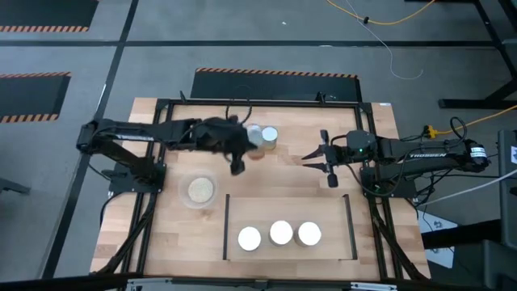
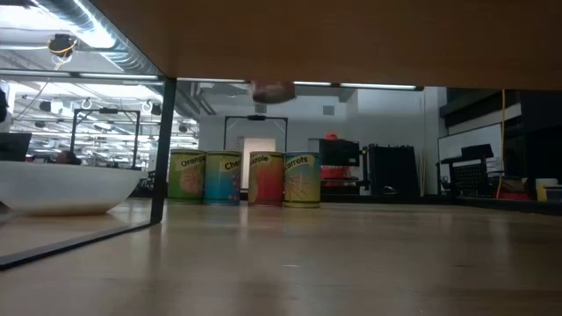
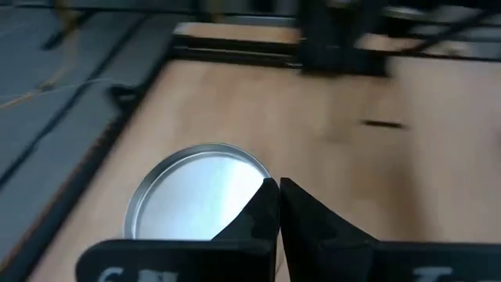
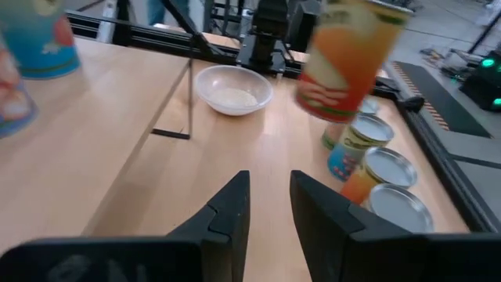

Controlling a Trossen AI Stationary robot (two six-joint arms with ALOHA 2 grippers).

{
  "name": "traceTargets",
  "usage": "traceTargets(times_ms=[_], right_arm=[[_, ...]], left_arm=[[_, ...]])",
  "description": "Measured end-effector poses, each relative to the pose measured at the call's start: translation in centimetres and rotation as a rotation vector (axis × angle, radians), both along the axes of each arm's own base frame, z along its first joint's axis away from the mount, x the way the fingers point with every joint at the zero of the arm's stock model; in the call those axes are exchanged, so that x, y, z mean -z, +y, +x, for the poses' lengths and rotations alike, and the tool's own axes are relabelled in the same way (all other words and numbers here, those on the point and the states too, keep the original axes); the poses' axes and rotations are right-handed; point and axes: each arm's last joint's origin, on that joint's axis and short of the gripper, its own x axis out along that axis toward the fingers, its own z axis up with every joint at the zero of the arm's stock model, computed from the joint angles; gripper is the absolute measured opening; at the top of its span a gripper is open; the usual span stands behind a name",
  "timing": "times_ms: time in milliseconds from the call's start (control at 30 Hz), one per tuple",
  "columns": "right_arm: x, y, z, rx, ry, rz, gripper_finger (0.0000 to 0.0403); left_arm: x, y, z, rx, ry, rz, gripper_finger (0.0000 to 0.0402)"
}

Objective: Pick and place cans onto a shelf
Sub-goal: Put the canned corn on the shelf

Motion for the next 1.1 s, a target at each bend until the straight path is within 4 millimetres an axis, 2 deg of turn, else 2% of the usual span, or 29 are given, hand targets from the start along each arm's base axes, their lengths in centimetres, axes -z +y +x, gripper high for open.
traceTargets(times_ms=[333,500,800,1100], right_arm=[[-0.1,0.5,-0.1,-0.151,-0.004,0.053,0.0098],[-0.1,0.5,-0.1,-0.157,-0.004,0.055,0.0098],[-0.1,0.5,-0.1,-0.157,-0.004,0.055,0.0098],[0.0,0.5,-0.1,-0.157,-0.002,0.055,0.0098]], left_arm=[[-0.7,-7.5,-1.6,0.301,-0.011,-0.026,0.0],[-0.7,-10.5,-2.4,0.401,-0.01,-0.023,0.0],[-0.6,-13.4,-3.3,0.43,-0.012,0.0,0.0],[0.2,-14.8,-3.0,0.438,0.009,-0.011,0.0]])
